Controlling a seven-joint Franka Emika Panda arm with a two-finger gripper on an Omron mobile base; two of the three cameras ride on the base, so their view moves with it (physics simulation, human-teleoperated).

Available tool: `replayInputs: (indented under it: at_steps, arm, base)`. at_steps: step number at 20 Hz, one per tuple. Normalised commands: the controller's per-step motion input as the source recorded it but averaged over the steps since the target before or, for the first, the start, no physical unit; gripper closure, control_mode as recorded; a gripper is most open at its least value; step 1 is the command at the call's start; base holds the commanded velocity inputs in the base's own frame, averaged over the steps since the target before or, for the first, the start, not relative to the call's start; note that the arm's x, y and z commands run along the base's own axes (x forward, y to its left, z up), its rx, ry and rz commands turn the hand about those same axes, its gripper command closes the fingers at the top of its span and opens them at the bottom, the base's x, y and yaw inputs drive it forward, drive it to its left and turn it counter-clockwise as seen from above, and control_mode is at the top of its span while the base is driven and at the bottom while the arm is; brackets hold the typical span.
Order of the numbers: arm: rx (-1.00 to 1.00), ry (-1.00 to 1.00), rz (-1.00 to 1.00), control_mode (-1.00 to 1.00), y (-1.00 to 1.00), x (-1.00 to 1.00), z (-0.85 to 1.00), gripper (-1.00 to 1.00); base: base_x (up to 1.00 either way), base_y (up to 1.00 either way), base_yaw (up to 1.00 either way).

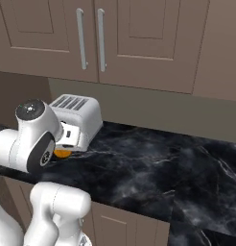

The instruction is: Place the liquor and beer on the top shelf of the fridge to keep them out of children's reach, and place the orange on lower shelves for easy access.

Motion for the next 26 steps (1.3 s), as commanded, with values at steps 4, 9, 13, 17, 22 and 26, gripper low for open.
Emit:
replayInputs:
  at_steps: [4, 9, 13, 17, 22, 26]
  arm:
    - [-0.05, 0.00, 0.03, -1.00, 0.14, -0.19, 0.18, 1.00]
    - [-0.05, -0.02, 0.05, -1.00, 0.06, -0.39, 0.04, 1.00]
    - [0.00, 0.00, 0.00, 1.00, 0.00, 0.00, 0.00, 1.00]
    - [0.00, 0.00, 0.00, 1.00, 0.00, 0.00, 0.00, 1.00]
    - [0.00, 0.00, 0.00, 1.00, 0.00, 0.00, 0.00, 1.00]
    - [0.00, 0.00, 0.00, 1.00, 0.00, 0.00, 0.00, 1.00]
  base:
    - [0.00, 0.00, 0.00]
    - [0.00, 0.00, 0.00]
    - [-0.73, 0.00, 0.13]
    - [-0.82, 0.02, 0.29]
    - [-0.41, 0.19, 0.52]
    - [-0.05, 0.22, 0.66]
